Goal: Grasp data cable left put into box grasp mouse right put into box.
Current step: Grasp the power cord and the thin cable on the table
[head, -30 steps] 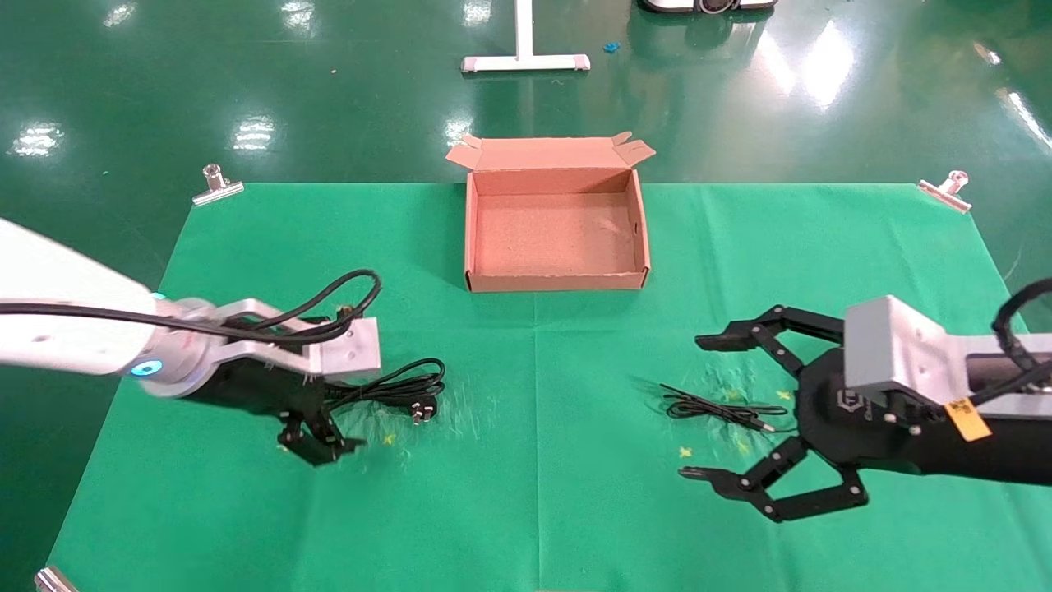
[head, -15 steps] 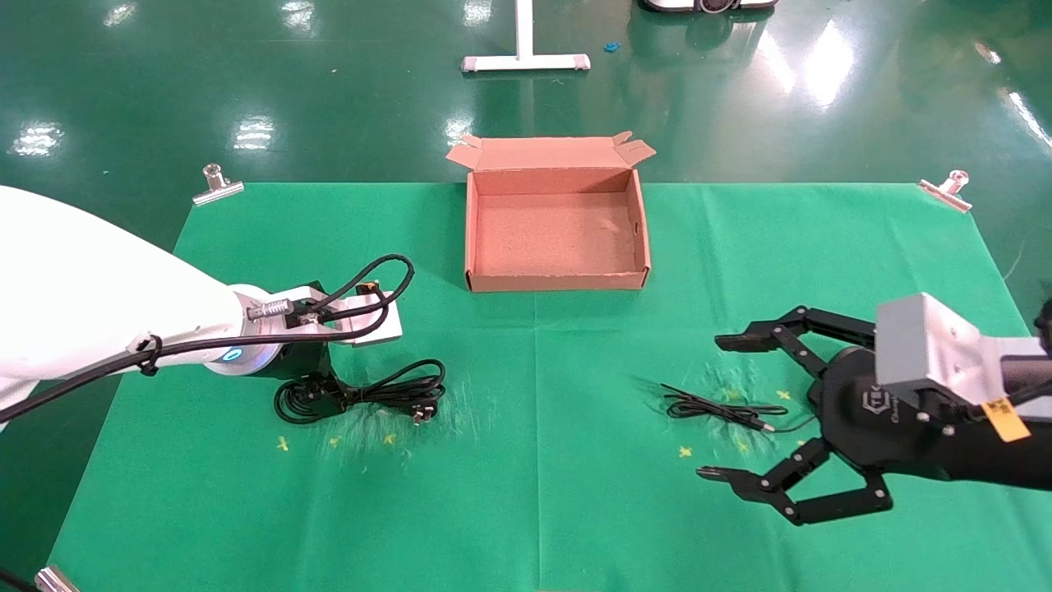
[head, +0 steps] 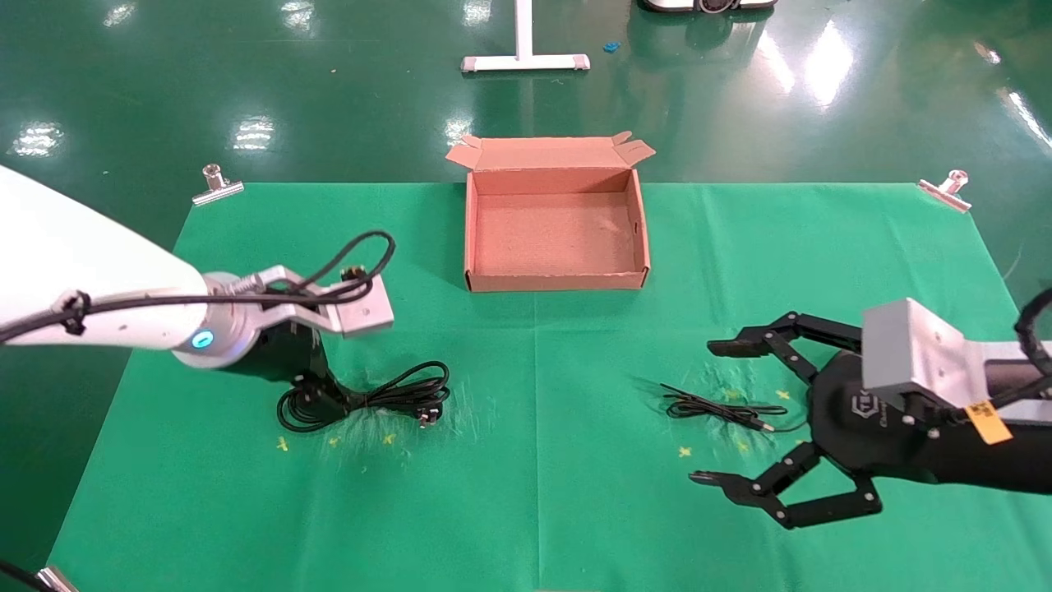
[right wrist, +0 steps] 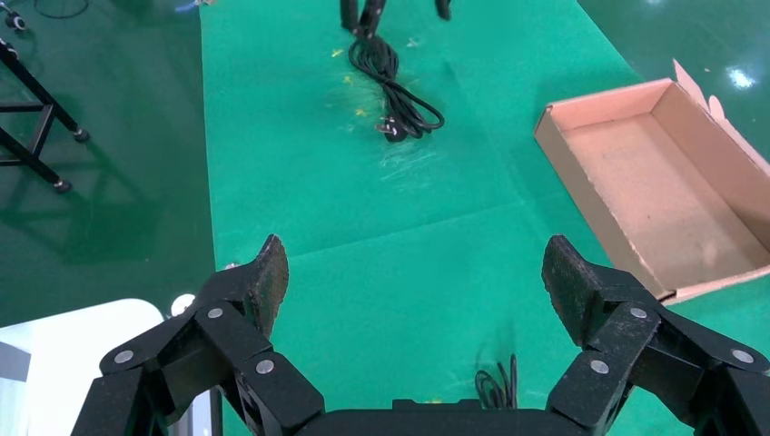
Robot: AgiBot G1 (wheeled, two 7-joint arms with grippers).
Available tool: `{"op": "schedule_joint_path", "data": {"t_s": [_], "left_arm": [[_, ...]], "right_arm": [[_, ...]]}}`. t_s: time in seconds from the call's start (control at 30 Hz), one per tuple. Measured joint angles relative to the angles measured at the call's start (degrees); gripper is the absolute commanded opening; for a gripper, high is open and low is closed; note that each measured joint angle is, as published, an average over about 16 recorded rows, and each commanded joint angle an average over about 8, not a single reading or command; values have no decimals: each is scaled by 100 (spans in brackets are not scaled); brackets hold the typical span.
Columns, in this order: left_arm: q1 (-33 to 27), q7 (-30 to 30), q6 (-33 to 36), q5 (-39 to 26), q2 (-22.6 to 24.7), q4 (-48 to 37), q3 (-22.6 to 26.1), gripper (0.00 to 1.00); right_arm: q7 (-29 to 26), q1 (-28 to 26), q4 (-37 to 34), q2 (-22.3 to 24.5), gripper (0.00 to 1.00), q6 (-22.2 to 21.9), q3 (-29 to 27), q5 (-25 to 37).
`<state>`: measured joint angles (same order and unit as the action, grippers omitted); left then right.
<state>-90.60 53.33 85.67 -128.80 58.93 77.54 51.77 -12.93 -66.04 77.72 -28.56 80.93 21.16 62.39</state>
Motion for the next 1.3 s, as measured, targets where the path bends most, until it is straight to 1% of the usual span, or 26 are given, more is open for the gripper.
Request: {"op": "schedule_joint_path", "data": {"t_s": [0.5,0.67,0.8,0.97,1.17,1.3], "left_arm": [[286,156,-252,-312,130,-25,195,100],[302,189,-265,-383,162,-28,228,100],[299,205,-253,-396,173,-30,240,100],[295,208,-248,-393,173,-31,245,100],[292,211,-251,-390,172,-31,250,100],[291,213,-253,-388,171,-31,254,100]], "right_arm": [[-26,-25,1,58,100,4,21,87],[47,-62,8,26,100,-16,99,326],[79,-131,5,-100,100,-85,262,768],[-93,-266,-8,-379,100,-283,565,1624],[-672,-463,-47,-863,100,-591,976,2783],[-1145,-564,-78,-1153,100,-776,1184,3387]]}}
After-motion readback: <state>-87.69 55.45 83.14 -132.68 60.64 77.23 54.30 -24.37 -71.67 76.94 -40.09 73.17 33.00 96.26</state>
